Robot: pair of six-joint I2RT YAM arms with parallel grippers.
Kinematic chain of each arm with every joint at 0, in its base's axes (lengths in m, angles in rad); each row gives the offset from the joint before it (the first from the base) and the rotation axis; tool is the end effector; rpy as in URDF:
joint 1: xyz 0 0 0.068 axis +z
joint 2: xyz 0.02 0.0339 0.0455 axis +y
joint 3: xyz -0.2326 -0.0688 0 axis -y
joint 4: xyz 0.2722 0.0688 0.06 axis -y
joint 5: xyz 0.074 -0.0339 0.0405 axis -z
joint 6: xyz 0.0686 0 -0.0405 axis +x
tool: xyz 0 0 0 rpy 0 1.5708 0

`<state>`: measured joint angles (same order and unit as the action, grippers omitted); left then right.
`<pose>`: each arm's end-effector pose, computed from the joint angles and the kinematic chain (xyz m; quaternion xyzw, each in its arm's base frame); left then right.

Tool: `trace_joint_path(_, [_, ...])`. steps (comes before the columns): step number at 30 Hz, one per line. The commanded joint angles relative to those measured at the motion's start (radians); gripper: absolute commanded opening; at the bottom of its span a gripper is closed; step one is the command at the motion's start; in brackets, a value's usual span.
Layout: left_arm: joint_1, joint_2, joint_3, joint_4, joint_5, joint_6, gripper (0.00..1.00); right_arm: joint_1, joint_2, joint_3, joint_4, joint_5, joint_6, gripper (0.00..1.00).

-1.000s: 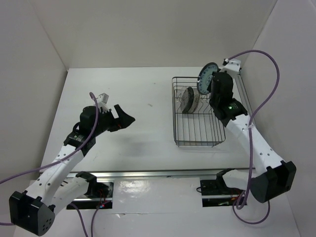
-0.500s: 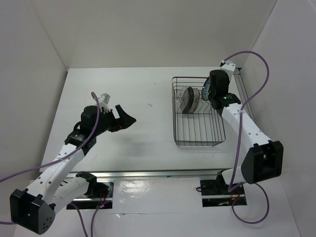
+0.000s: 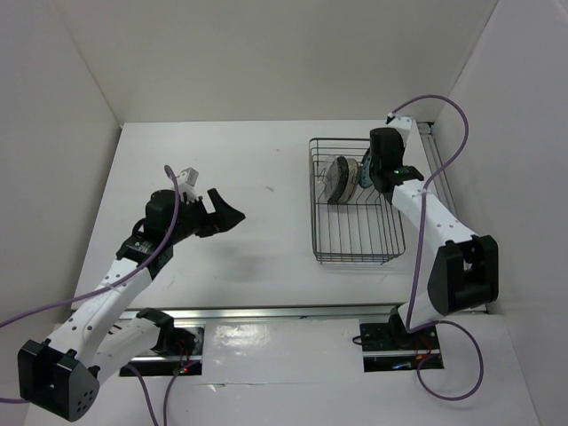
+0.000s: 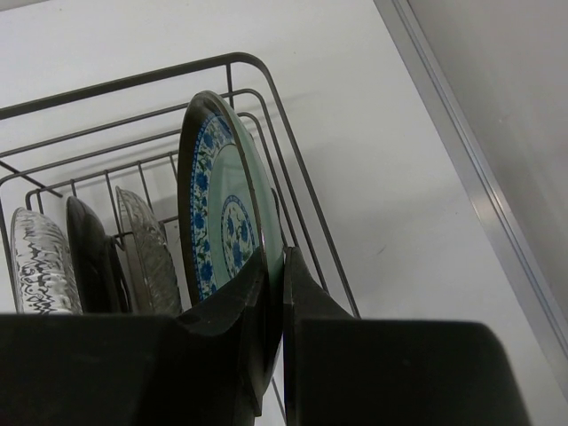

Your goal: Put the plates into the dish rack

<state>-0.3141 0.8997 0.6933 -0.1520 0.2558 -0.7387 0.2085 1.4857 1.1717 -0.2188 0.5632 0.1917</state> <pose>0.2662 -0.1047 0.2494 -0.1007 0.8121 -0.3746 0.4359 0.3905 0.0452 0.2512 0.1308 0.8352 -0.1418 0.5149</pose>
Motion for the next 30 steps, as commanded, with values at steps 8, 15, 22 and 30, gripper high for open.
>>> trace_joint_path(8, [-0.002, -0.010, -0.006, 0.034, 0.014, 0.004, 1.00, 0.023, 0.010, 0.008, 0.061, 0.007, -0.017, 0.09])
trace_joint_path(15, [-0.002, -0.028, 0.003, 0.025, 0.014, 0.004, 1.00, 0.032, 0.033, 0.008, 0.061, 0.007, -0.017, 0.11])
trace_joint_path(22, [-0.002, -0.028, 0.003, 0.015, 0.014, 0.004, 1.00, 0.032, 0.065, 0.008, 0.049, 0.007, -0.017, 0.27])
trace_joint_path(30, [-0.002, -0.028, 0.003, 0.015, 0.014, 0.004, 1.00, 0.042, 0.074, 0.017, 0.038, 0.020, -0.017, 0.60])
